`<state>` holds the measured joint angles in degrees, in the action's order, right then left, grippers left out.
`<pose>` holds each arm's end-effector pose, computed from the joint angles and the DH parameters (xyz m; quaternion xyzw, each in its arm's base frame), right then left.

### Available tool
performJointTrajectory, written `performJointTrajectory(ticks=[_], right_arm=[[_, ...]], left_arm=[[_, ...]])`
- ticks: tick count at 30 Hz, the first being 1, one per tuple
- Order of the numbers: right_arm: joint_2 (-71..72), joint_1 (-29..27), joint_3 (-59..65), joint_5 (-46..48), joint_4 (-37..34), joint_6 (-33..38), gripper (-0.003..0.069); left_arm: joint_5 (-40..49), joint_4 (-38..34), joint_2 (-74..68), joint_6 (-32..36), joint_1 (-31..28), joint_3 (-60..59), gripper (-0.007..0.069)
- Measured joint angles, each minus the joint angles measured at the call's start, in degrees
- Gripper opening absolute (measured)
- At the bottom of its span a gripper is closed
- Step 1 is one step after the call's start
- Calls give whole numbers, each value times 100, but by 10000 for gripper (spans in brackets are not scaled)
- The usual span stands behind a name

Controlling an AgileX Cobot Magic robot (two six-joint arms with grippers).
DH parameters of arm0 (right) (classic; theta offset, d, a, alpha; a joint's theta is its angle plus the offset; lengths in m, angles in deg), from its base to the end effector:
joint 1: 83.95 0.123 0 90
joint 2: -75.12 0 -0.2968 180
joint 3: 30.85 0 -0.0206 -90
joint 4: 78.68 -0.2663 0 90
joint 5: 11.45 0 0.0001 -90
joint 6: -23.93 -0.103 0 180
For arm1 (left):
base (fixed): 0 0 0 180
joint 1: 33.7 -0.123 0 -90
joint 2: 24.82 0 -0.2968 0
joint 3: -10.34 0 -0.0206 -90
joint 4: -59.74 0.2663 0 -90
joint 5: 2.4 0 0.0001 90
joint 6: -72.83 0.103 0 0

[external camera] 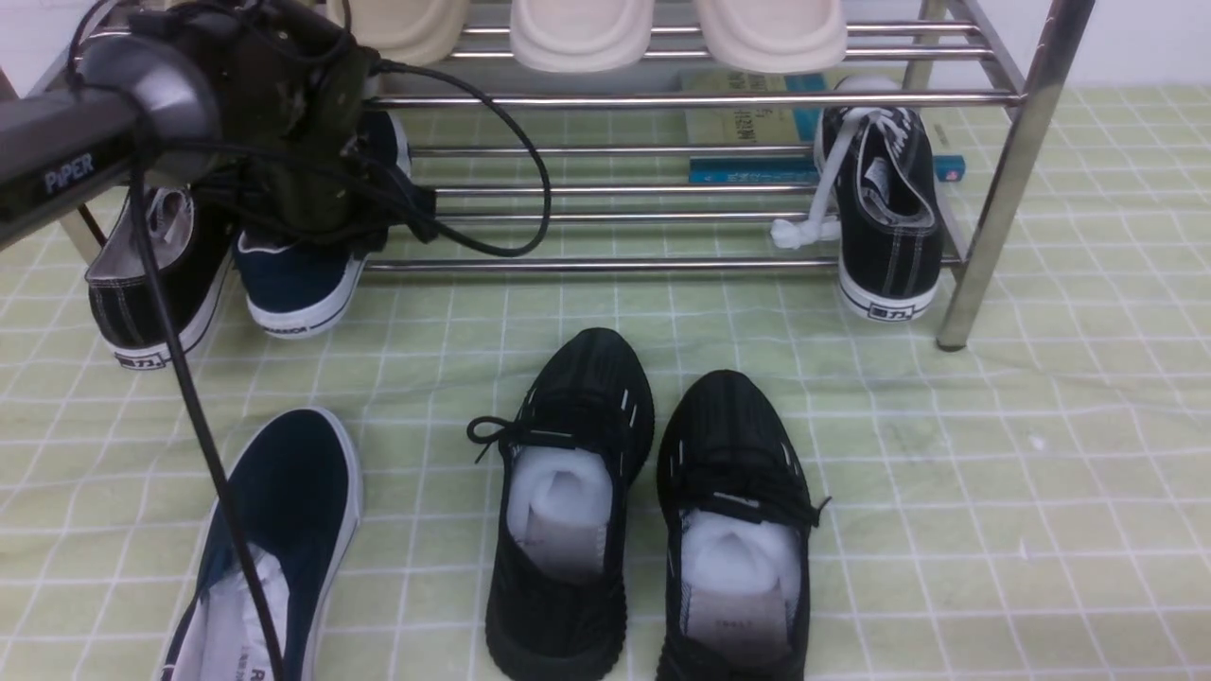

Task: Take the shoes off the shelf with your hand from the green coffee tablecloth.
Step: 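Grasp a shoe standing on the lower shelf of the shoe rack with the left gripper, then set the held shoe down on the floor in front of the rack with the left gripper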

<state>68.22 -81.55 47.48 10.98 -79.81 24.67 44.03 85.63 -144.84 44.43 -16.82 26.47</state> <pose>0.0670 0.0036 0.1700 -0.0170 0.8071 0.0170 0.5900 0.4541 -0.1037 0.2538 0.0126 0.9481 0.0852 0.3060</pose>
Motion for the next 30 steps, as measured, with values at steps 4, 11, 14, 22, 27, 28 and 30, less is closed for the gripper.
performJointTrajectory(ticks=[4, 11, 14, 22, 27, 28, 30], right_arm=[[0, 0, 0, 0, 0, 0, 237], [0, 0, 0, 0, 0, 0, 237], [0, 0, 0, 0, 0, 0, 237], [0, 0, 0, 0, 0, 0, 237], [0, 0, 0, 0, 0, 0, 237], [0, 0, 0, 0, 0, 0, 237], [0, 0, 0, 0, 0, 0, 237]], left_arm=[[14, -46, -31, 0, -10, 0, 137], [432, -1475, 310, 428, -10, 14, 40], [903, -2183, 586, 725, -10, 8, 39], [1892, -2821, 1130, 986, 62, -3, 39], [2390, -2481, 1494, 851, 656, -60, 39], [2431, -2395, 1563, 729, 783, -108, 39], [2431, -2170, 1729, 368, 1066, -300, 39]])
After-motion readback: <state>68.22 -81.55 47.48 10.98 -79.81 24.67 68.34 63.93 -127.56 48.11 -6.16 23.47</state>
